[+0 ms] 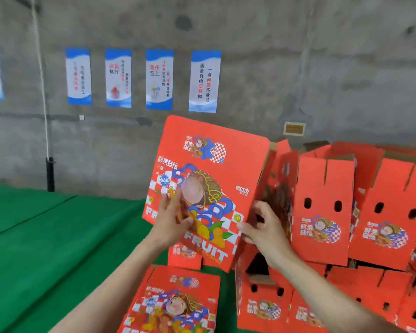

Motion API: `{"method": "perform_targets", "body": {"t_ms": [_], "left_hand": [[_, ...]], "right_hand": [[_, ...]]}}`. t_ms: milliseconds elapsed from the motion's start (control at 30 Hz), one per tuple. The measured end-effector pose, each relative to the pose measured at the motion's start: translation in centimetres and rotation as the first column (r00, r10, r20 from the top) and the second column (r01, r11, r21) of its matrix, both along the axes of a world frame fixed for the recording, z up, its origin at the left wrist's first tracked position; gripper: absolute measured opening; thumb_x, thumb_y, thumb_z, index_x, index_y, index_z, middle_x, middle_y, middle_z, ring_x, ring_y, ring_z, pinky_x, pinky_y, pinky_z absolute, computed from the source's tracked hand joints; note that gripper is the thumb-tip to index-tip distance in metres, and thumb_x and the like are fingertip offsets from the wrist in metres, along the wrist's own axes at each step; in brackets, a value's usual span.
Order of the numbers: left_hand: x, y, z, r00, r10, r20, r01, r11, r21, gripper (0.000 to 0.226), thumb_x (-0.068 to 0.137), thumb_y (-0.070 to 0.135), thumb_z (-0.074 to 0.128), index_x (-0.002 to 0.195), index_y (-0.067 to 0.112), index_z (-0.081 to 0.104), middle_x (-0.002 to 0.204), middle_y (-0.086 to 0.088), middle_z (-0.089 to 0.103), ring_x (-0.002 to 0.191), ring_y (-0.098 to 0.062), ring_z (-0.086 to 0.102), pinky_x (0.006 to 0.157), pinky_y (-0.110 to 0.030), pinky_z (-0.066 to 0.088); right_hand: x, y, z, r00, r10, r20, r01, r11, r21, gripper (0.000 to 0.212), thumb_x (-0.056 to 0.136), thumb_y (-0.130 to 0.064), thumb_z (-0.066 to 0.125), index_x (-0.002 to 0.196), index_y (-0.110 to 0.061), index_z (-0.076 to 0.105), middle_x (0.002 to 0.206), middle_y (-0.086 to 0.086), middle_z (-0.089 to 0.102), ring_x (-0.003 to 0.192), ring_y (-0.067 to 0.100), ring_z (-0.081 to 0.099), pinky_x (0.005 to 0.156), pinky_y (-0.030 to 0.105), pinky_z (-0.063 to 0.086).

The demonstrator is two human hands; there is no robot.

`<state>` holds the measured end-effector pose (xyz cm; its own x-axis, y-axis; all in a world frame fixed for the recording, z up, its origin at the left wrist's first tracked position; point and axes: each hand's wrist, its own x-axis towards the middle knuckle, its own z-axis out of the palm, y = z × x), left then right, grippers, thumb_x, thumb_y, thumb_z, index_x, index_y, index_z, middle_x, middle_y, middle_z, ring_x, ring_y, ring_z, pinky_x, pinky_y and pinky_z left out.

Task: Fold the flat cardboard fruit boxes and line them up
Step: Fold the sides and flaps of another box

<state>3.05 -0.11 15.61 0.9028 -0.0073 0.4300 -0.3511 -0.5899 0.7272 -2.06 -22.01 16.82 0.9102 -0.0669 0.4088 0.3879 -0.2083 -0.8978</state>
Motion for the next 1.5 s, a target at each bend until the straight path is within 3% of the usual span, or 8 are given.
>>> {"method": "perform_targets", "body": {"t_ms": [100,300,433,600,767,1033,1267,1500], "left_hand": [[3.7,-2.2,0.5,0.973,-0.218,-0.072,0.216,0.976,-0.032,0.072,0.094,0.01,0.053,0.152,0.023,0.011,0.16,-0.007,-0.004,0.144,-0.004,0.01,0.108,-0.016,0.014],[11.0,-6.5,2.8,0.894,-0.43,-0.123,0.391,0.885,-0.252,0.059,0.099,0.003,0.039,0.151,0.02,0.018,0.143,0.011,0.026,0.127,0.002,0.021,0.09,-0.003,0.021],[15.6,-7.8,2.7,0.89,-0.44,-0.119,0.383,0.864,-0.326,0.056,0.096,-0.006,0.034,0.147,0.018,0.031,0.143,-0.001,0.038,0.135,-0.023,0.036,0.08,-0.014,0.04],[20.0,-8.9,0.8,0.861,-0.465,-0.206,0.373,0.853,-0.365,0.058,0.094,-0.007,0.029,0.147,0.016,0.033,0.122,0.003,0.056,0.095,0.002,0.055,0.069,-0.009,0.045],[22.7,-9.4,-0.3,0.853,-0.481,-0.204,0.372,0.833,-0.409,0.065,0.095,-0.002,0.03,0.149,0.033,0.024,0.141,-0.005,0.049,0.121,-0.02,0.052,0.092,-0.029,0.042],[23.2,-8.9,-1.2,0.909,-0.417,0.002,0.356,0.774,-0.524,0.06,0.09,-0.016,0.03,0.135,0.019,0.048,0.127,-0.01,0.061,0.099,-0.015,0.062,0.085,-0.025,0.052],[19.0,-6.5,-0.6,0.91,-0.404,-0.09,0.327,0.835,-0.443,0.052,0.097,-0.007,0.034,0.131,0.033,0.03,0.101,0.03,0.045,0.058,0.026,0.05,0.044,-0.001,0.038],[14.6,-1.0,-6.7,0.978,-0.149,-0.149,0.124,0.978,-0.169,0.031,0.097,0.004,0.044,0.123,0.007,0.06,0.12,-0.007,0.064,0.114,-0.025,0.057,0.086,-0.022,0.044]], "right_hand": [[5.2,0.9,2.1,0.992,-0.108,0.064,0.111,0.992,-0.054,0.038,0.078,0.005,0.068,0.098,-0.023,0.052,0.108,0.012,0.066,0.103,0.032,0.062,0.093,0.052,0.048],[14.6,2.7,3.6,0.889,-0.421,0.181,0.453,0.867,-0.208,0.041,0.074,-0.001,0.073,0.111,-0.011,0.058,0.124,0.017,0.047,0.103,0.017,0.045,0.083,0.017,0.034],[19.6,3.6,3.8,0.817,-0.562,0.134,0.577,0.783,-0.231,0.048,0.084,-0.01,0.068,0.128,-0.017,0.049,0.147,0.015,0.022,0.108,0.023,0.05,0.094,0.023,0.034],[23.0,4.4,0.1,0.819,-0.57,0.072,0.532,0.705,-0.468,0.07,0.091,-0.016,0.058,0.149,-0.017,0.02,0.157,0.014,-0.01,0.143,0.041,0.01,0.113,0.04,0.021],[24.3,2.8,-1.7,0.914,-0.401,0.063,0.352,0.707,-0.613,0.089,0.088,0.0,0.051,0.152,-0.026,-0.004,0.153,0.013,-0.031,0.146,0.032,-0.01,0.118,0.037,0.015],[23.5,3.1,-3.4,0.936,-0.351,-0.04,0.225,0.68,-0.698,0.087,0.089,0.0,0.05,0.152,-0.029,-0.002,0.154,0.014,-0.029,0.145,0.037,0.011,0.114,0.035,0.021],[20.1,6.5,-6.7,0.968,-0.243,-0.07,0.126,0.703,-0.7,0.081,0.088,0.002,0.051,0.152,-0.021,0.008,0.157,0.008,-0.024,0.147,0.029,0.008,0.113,0.036,0.026],[13.7,8.7,-16.0,0.952,-0.027,-0.305,-0.232,0.587,-0.775,0.058,0.094,-0.007,0.049,0.146,-0.004,0.024,0.153,0.012,0.024,0.142,0.027,0.022,0.113,0.03,0.019]]}}
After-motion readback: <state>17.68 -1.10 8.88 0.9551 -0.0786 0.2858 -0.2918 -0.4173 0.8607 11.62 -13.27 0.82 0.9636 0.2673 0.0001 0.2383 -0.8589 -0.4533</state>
